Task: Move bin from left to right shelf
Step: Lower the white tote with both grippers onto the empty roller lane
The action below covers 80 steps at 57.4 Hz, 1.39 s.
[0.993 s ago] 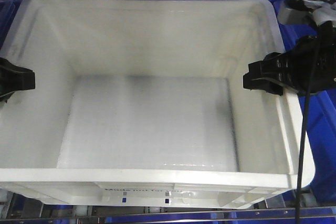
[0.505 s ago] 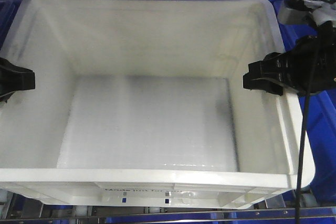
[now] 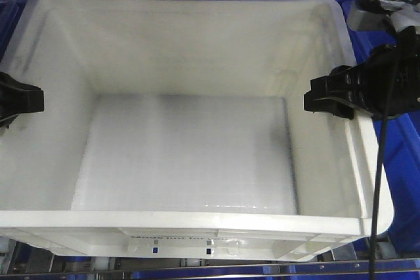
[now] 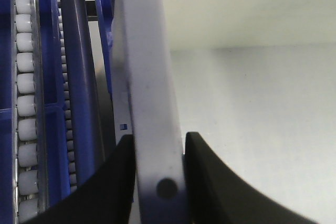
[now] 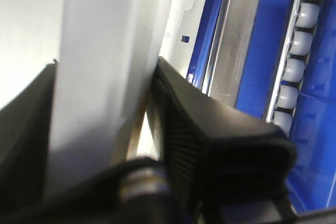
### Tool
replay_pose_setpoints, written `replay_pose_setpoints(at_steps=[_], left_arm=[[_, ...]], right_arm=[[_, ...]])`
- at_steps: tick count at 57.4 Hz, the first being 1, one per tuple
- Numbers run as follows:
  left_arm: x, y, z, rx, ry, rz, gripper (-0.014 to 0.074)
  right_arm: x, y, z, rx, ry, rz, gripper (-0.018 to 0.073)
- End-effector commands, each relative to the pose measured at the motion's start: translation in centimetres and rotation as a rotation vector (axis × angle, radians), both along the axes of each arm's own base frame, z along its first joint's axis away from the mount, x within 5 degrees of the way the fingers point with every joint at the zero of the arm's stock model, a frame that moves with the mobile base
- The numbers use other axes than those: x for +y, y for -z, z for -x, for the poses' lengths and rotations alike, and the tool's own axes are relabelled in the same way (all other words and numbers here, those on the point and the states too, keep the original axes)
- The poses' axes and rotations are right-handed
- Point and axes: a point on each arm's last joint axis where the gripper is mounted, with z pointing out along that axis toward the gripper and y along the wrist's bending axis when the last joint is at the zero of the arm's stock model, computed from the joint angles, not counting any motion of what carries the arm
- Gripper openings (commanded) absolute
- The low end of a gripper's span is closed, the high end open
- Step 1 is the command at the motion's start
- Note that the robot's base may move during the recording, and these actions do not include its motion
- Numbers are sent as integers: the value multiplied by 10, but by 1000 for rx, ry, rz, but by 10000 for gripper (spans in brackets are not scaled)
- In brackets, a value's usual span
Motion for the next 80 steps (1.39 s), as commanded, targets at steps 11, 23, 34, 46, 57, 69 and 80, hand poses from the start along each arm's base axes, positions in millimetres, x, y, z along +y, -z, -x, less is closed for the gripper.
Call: replay_pose_setpoints(at_steps=[11, 23, 34, 46, 57, 69, 80], left_arm=[[-3, -30, 2, -202, 25, 49, -6], [-4, -31, 1, -217, 22, 53, -6], [-5, -26, -4, -192, 23, 49, -6], [-7, -22, -13, -189, 19, 45, -6], [-9, -13, -24, -157, 19, 38, -6], [-11, -7, -32, -143, 16, 30, -6], [-12, 0, -41, -124, 15, 22, -6]], right_arm=[[0, -28, 0, -185, 11, -53, -4], [0, -30, -1, -205, 22, -60, -4], [-2, -32, -4, -246, 39, -56, -4], [-5, -37, -9, -322, 68, -30, -4], [-5, -32, -17, -326, 76, -17, -4], [-2, -18, -31, -298, 58, 15, -4], [1, -4, -46, -270, 52, 38, -4]])
